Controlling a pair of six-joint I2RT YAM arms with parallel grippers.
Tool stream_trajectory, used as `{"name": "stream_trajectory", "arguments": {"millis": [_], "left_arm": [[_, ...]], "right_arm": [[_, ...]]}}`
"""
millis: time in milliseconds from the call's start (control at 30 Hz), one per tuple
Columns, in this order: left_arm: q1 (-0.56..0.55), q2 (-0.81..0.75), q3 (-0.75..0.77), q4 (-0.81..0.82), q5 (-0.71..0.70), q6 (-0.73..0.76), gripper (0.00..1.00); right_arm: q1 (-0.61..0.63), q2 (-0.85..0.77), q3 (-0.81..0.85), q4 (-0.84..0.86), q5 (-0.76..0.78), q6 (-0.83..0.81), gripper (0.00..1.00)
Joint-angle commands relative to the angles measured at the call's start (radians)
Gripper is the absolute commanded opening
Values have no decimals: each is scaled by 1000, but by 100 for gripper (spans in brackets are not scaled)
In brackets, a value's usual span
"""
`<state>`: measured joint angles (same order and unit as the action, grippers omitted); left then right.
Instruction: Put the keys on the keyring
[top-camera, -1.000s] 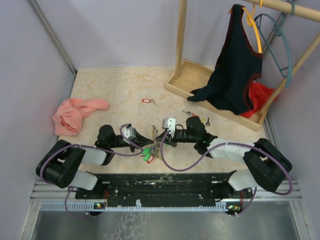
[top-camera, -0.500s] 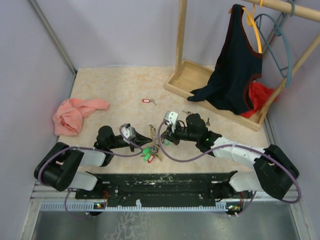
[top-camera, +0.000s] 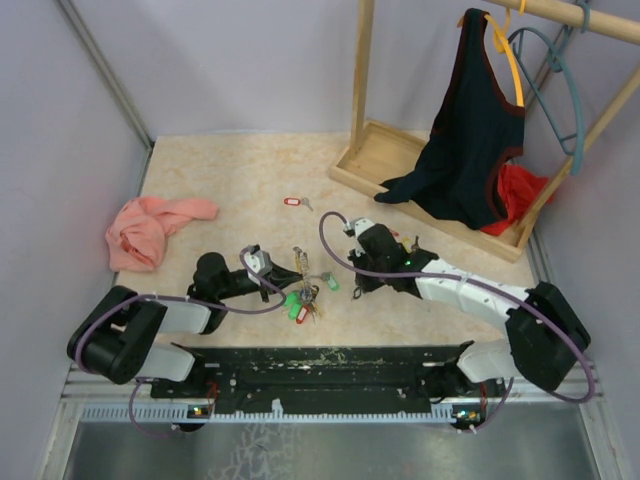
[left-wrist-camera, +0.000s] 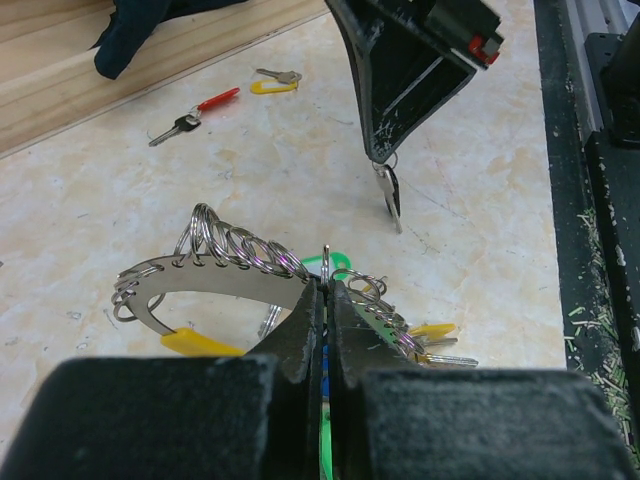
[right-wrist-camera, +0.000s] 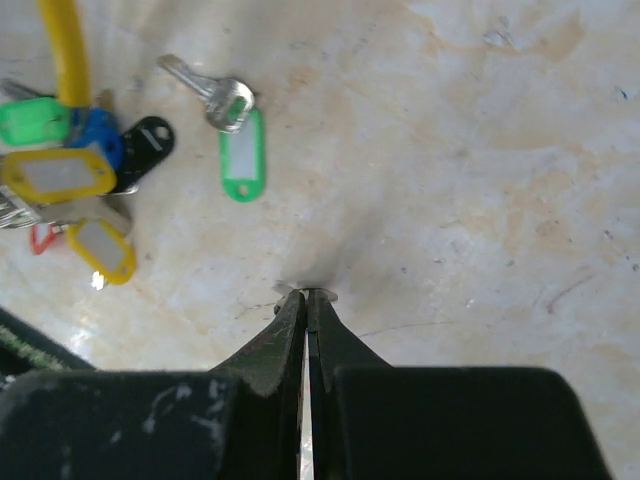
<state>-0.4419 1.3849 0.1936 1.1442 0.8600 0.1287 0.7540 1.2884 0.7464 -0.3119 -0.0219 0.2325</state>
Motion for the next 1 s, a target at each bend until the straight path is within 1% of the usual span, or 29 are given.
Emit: {"name": "stream_trajectory", "arguments": {"millis": [0, 233, 433, 633, 800, 867, 967], "left_arm": [[8, -26, -5, 9, -2, 4, 0], [6, -42, -6, -11, -4, 12, 0], [8, -41, -5, -20, -3, 15, 0], [7, -31, -2, -13, 0, 11, 0], [7, -32, -2, -9, 2, 7, 0], [7, -32, -2, -8, 2, 6, 0], [8, -31, -3, -5, 3, 4, 0]], "right_arm": [[-3, 97, 82, -88, 174, 72, 0], [-12, 309, 164, -18, 267, 41, 0], [-25, 419, 205, 26, 297, 48, 0], [-28, 415, 205, 33, 269, 67, 1], [-27, 372, 201, 16, 229, 79, 8], [-28, 323, 205, 10, 207, 84, 11], [-28, 298, 207, -2, 177, 95, 17]]}}
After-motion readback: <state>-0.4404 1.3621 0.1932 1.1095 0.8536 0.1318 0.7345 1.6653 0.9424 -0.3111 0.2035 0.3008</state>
